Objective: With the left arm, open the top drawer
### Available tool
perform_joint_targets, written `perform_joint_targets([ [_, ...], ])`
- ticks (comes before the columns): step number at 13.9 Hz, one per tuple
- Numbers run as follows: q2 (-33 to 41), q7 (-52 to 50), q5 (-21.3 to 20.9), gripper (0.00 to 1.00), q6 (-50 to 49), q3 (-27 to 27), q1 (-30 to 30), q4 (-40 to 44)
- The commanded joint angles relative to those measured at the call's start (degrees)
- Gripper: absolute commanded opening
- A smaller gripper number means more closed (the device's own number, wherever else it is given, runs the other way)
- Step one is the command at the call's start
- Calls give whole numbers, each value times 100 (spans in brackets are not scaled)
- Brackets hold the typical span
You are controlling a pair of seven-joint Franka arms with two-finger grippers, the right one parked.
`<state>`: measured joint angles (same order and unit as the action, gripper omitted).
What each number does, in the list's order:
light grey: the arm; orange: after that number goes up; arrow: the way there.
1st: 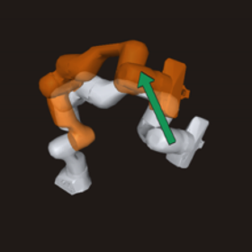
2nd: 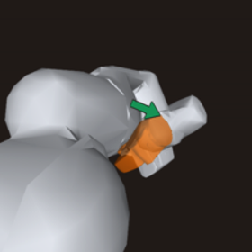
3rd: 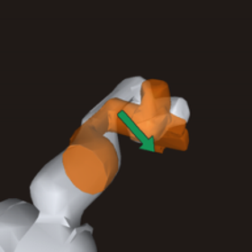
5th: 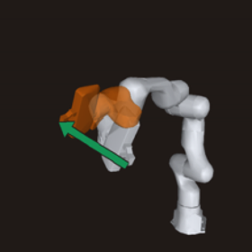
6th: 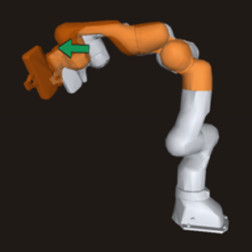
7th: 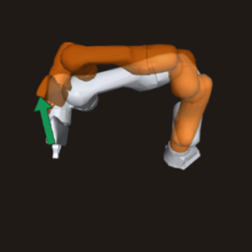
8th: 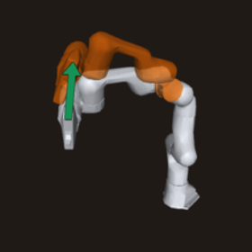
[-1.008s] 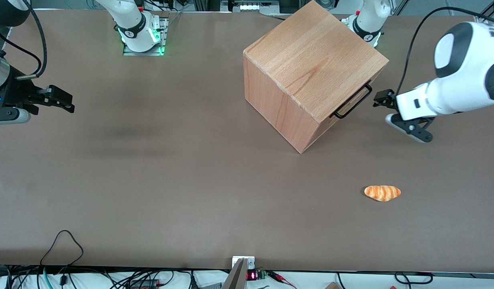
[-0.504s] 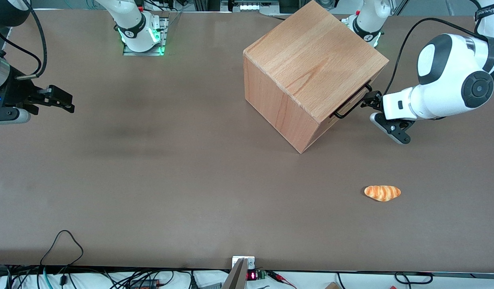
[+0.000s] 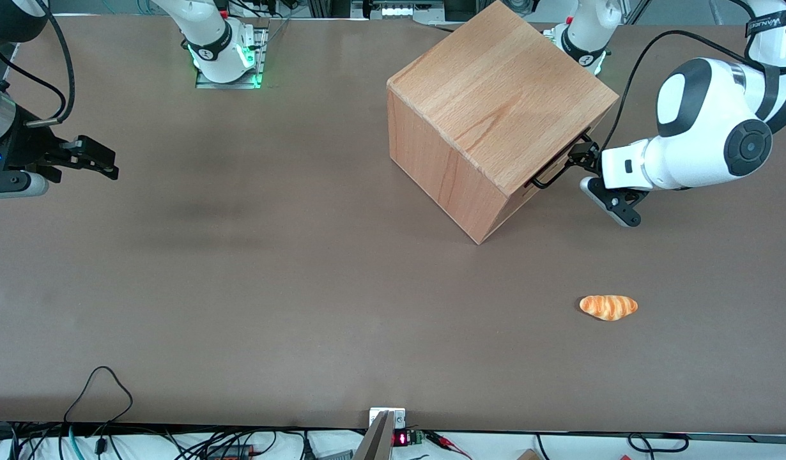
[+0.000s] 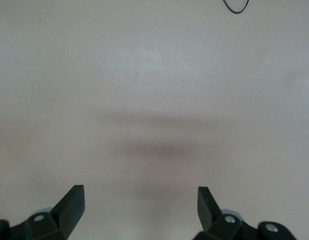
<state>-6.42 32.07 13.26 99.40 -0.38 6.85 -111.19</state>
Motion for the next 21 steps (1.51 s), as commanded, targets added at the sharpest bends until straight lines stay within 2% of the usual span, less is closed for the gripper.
perform_joint_targets([
  [1, 61, 159, 133, 100, 27, -32, -9, -69],
  [4, 53, 325, 133, 100, 114, -102, -9, -166],
  [7, 9, 922, 142, 100, 264, -111, 0, -271],
  [15, -97, 871, 125, 100, 589, -67, -35, -351],
  [21, -272, 906, 89, 100, 1599, 12, -61, -570],
])
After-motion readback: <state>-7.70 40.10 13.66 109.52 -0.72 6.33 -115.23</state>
